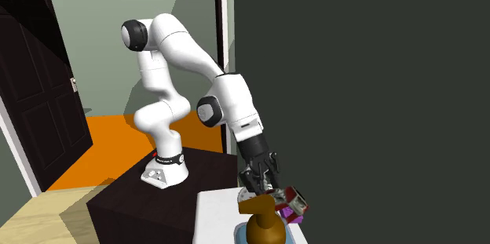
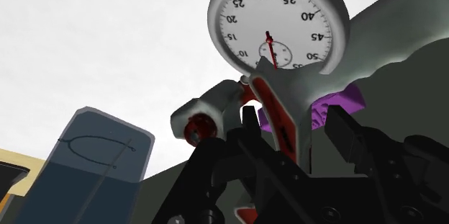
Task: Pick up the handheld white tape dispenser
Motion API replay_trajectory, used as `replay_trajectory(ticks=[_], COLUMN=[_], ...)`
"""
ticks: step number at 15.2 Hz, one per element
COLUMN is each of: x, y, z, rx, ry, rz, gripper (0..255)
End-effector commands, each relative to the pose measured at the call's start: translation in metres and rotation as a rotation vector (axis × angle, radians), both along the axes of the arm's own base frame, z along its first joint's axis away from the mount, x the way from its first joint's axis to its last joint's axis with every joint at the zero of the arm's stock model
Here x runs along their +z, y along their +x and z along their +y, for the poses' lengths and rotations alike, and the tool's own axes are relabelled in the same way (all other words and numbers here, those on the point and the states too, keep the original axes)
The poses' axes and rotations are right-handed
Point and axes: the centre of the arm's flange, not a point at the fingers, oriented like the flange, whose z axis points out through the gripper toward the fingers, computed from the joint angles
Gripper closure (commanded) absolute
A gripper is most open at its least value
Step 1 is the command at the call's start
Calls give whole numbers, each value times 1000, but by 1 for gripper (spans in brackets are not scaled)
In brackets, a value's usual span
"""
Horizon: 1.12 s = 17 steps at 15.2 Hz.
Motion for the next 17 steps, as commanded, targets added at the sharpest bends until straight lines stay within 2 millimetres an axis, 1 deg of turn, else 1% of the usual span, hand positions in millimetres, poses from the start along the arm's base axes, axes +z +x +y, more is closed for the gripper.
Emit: replay_trajectory(ticks=[1, 15, 17], x=[4, 78, 78], y=[-1, -1, -1], z=[-1, -1, -1], rx=[-1, -1, -1], ry=[1, 1, 1], rz=[3, 3, 3], gripper=[255, 255, 255])
